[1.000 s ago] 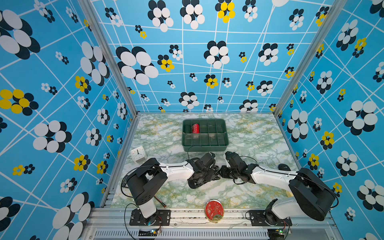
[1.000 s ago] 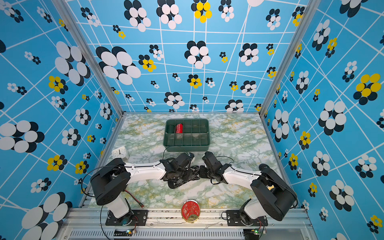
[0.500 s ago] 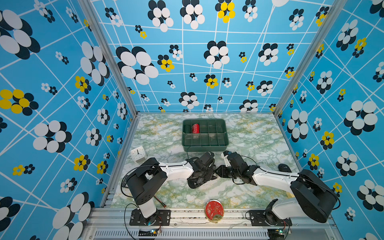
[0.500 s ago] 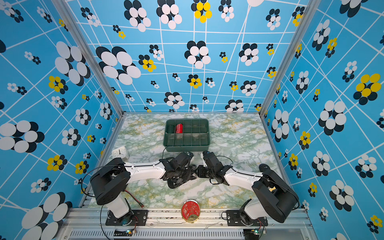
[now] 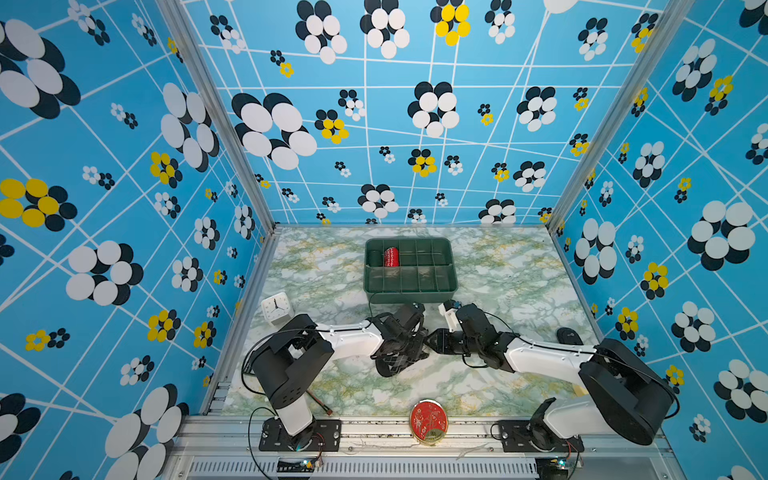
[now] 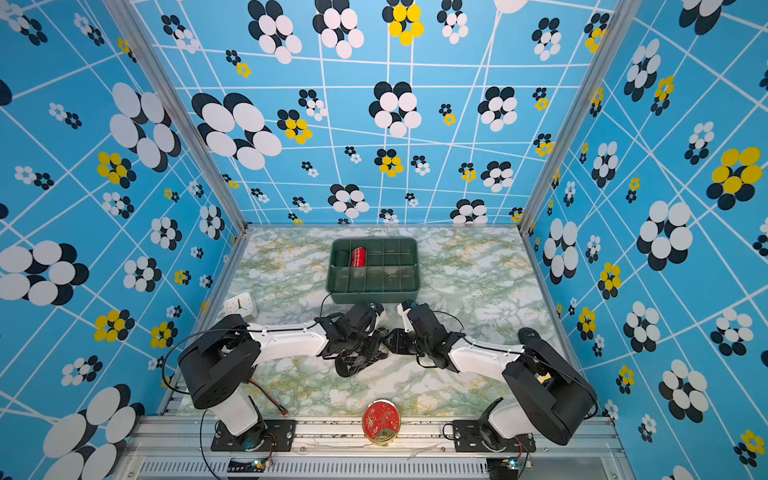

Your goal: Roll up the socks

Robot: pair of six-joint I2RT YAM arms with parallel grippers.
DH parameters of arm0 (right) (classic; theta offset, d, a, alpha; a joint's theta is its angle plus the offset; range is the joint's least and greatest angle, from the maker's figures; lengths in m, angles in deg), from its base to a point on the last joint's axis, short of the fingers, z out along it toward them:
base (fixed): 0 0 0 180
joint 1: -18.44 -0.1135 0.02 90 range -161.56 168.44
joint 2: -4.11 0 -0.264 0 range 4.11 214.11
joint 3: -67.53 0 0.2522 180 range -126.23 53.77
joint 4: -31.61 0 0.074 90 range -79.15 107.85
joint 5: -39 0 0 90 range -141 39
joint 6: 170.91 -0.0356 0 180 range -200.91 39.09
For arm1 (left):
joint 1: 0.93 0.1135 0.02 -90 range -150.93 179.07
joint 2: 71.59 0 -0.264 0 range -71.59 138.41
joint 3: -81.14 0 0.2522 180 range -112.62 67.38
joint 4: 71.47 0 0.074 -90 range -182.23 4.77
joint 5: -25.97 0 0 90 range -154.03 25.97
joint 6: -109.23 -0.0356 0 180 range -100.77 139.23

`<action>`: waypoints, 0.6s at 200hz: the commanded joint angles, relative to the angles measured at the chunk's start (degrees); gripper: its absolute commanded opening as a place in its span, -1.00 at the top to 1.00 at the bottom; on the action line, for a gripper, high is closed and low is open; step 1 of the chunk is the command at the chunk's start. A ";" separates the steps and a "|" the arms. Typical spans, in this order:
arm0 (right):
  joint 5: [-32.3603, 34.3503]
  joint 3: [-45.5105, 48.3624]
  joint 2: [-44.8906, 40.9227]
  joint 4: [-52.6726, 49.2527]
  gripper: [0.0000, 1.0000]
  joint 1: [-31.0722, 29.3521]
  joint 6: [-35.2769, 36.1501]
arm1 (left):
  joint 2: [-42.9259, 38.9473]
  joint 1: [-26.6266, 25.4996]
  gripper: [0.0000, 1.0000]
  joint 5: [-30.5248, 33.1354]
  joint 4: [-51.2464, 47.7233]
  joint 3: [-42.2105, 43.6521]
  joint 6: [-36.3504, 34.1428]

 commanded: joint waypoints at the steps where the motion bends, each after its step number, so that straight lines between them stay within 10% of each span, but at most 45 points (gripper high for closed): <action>1: -3.14 -0.01 1.94 2.48 0.30 0.15 -0.71 | 0.22 1.12 1.00 -4.49 3.06 3.01 1.15; 120: -1.94 -3.34 11.04 1.35 0.32 -1.64 -1.05 | 2.00 2.06 1.00 -11.06 8.32 5.19 2.10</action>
